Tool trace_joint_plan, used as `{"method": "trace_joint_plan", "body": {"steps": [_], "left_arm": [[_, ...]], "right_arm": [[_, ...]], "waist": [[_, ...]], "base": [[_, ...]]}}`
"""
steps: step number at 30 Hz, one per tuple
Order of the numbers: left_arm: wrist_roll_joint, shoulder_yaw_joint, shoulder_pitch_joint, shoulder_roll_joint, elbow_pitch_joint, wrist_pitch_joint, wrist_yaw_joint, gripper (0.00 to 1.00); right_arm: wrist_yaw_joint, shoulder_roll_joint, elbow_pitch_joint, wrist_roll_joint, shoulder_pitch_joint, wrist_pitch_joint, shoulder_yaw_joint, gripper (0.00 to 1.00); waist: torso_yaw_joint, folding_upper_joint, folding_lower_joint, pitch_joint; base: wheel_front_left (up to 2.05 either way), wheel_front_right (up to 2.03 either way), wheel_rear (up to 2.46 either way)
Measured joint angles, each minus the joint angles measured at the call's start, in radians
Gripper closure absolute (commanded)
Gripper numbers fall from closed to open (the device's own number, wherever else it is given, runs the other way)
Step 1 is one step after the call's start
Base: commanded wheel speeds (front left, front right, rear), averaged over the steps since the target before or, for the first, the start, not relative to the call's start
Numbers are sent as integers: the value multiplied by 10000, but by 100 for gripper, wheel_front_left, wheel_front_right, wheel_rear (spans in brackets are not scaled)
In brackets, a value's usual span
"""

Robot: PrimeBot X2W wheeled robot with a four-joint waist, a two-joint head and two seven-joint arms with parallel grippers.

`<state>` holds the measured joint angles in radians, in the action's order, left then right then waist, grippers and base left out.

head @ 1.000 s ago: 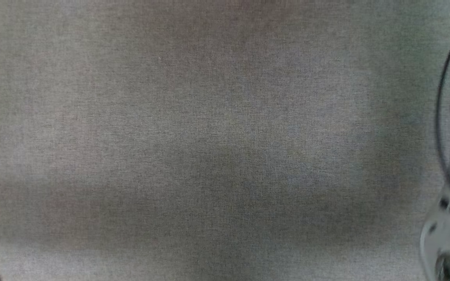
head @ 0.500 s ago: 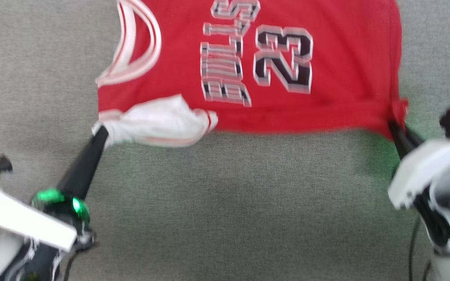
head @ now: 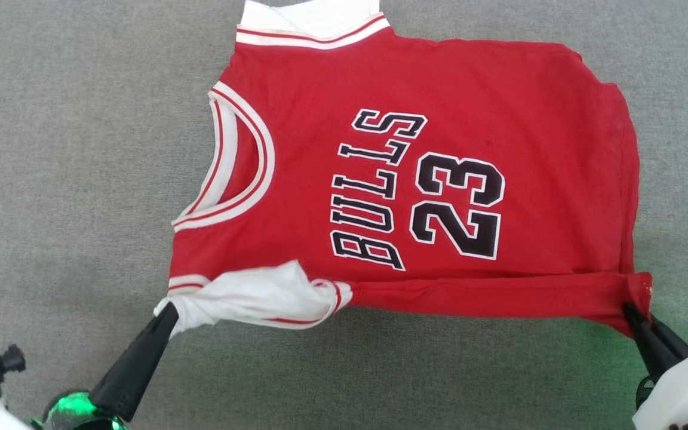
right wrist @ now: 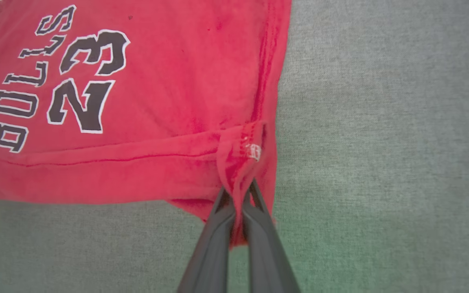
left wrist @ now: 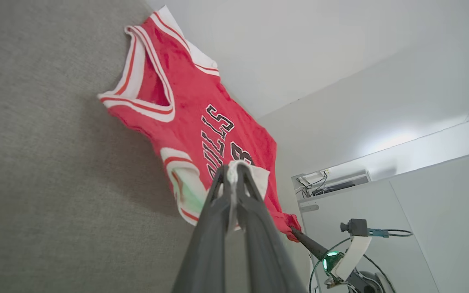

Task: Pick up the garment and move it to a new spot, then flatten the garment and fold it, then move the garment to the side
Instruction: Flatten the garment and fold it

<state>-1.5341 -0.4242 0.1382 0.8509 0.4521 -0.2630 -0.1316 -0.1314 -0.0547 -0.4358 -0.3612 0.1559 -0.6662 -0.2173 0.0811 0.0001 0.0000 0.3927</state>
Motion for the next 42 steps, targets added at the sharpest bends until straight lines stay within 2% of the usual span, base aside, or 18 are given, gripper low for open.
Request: {"method": "trace_joint_plan", "body": {"steps": [4, 8, 13, 19, 24, 27, 28, 29, 30, 31, 32, 33, 37, 42], "left_arm": [[46, -2, -562, 217, 224, 52, 0, 100], [-345, 127, -2540, 234, -186, 757, 0, 100], [-915, 704, -4493, 6, -1256, 1852, 0, 100], [-892, 895, -5892, -382, -3003, 3200, 0, 100], [-512, 771, -6266, -564, -4088, 3739, 0, 100], [186, 374, -6376, -445, -4596, 3670, 0, 100], [384, 217, -6428, -403, -4707, 3563, 0, 100], [502, 44, -6477, -372, -4798, 3417, 0, 96], [690, -173, -6529, -295, -4857, 3269, 0, 74], [947, -428, -6612, -190, -4947, 3124, 0, 51], [1193, -692, -6694, -44, -5014, 2936, 0, 11], [1331, -953, -6802, 113, -5056, 2748, 0, 0], [1764, -1870, -7296, 825, -5032, 2056, 0, 0], [1973, -2846, -7740, 2125, -4656, 1580, -2, 0]], "right_arm": [[0, 17, -46, -84, -175, 96, -2, 100], [4, 44, 623, 238, -1529, 462, 155, 100], [4, 36, 1695, 466, -3010, 790, 376, 100], [4, 44, 2577, 742, -3917, 1415, 566, 100], [2, 38, 2999, 765, -4126, 1885, 786, 100], [-13, 42, 3175, 851, -4176, 2111, 861, 100], [-13, 40, 3206, 892, -4180, 2232, 876, 93], [-13, 42, 3229, 926, -4181, 2337, 895, 74], [-13, 42, 3252, 984, -4180, 2416, 922, 58], [-12, 42, 3283, 993, -4175, 2462, 926, 31], [-12, 46, 3296, 993, -4167, 2510, 913, 0], [-10, 44, 3300, 988, -4130, 2546, 880, 0], [2, 42, 3078, 993, -3904, 2592, 817, 0], [4, 42, 2708, 982, -3813, 2740, 748, 0]], "waist": [[-79, 0, 0, 92], [-244, 0, 0, 311], [-422, -1, 0, 764], [-568, 0, 0, 1364], [-747, 0, 0, 1630], [-835, -1, 0, 1659], [-853, 0, 0, 1640], [-865, 0, 0, 1608], [-873, 0, 0, 1566], [-878, 0, 0, 1511], [-880, -1, 0, 1453], [-879, -1, 0, 1392], [-851, 0, 0, 1091], [-870, 0, 0, 675]], "base": [[0, 0, 0], [0, 0, 0], [0, 0, 0], [0, 0, 0], [0, 0, 0], [0, 0, 0], [0, 0, 0], [0, 0, 0], [0, 0, 0], [0, 0, 0], [0, 0, 0], [0, 0, 0], [0, 0, 0], [0, 0, 0]]}}
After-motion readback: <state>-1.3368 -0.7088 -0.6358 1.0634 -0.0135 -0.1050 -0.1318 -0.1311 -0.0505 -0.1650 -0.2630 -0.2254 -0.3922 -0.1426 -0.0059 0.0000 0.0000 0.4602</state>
